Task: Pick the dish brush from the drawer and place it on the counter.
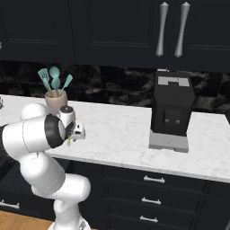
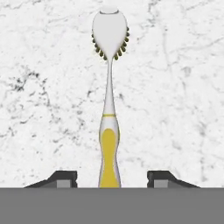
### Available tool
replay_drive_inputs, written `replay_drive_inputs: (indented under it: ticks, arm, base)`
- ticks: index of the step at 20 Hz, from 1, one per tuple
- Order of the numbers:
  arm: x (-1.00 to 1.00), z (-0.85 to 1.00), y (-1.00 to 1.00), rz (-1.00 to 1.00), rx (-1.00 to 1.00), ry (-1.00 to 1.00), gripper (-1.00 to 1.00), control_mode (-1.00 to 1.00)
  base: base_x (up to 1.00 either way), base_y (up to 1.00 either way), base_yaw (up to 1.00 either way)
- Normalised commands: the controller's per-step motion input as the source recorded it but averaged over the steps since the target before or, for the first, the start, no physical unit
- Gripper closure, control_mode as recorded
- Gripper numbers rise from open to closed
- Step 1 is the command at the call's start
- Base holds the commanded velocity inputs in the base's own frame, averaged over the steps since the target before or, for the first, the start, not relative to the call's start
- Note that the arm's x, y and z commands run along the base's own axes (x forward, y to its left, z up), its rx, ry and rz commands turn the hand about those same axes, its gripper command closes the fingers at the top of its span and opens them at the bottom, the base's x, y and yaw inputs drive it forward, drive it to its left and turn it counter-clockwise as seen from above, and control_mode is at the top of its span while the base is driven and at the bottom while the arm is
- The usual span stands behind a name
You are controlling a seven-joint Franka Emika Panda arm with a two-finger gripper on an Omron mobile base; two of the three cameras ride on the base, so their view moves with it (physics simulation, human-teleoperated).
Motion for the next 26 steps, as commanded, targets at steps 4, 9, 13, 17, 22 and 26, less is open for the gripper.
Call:
replay_drive_inputs:
  ticks: [4, 9, 13, 17, 22, 26]
  arm:
    - [-0.13, 0.08, -0.16, 0.0, 0.0, 0.01, -1.0, -1.0]
    - [-0.53, 0.74, -0.41, 0.0, 0.05, 0.0, -1.0, -1.0]
    - [-0.48, 0.99, -0.37, 0.0, 0.1, 0.0, -1.0, -1.0]
    - [-0.63, 0.86, -0.3, 0.0, 0.07, -0.02, -1.0, -1.0]
    - [-0.78, 0.8, -0.35, 0.0, 0.07, -0.13, -1.0, -1.0]
    - [-0.67, 0.41, -0.39, 0.0, 0.08, -0.18, -1.0, -1.0]
  base:
    - [0.0, 0.0, 0.0]
    - [0.0, 0.0, 0.0]
    - [0.0, 0.0, 0.0]
    - [0.0, 0.0, 0.0]
    - [0.0, 0.0, 0.0]
    - [0.0, 0.0, 0.0]
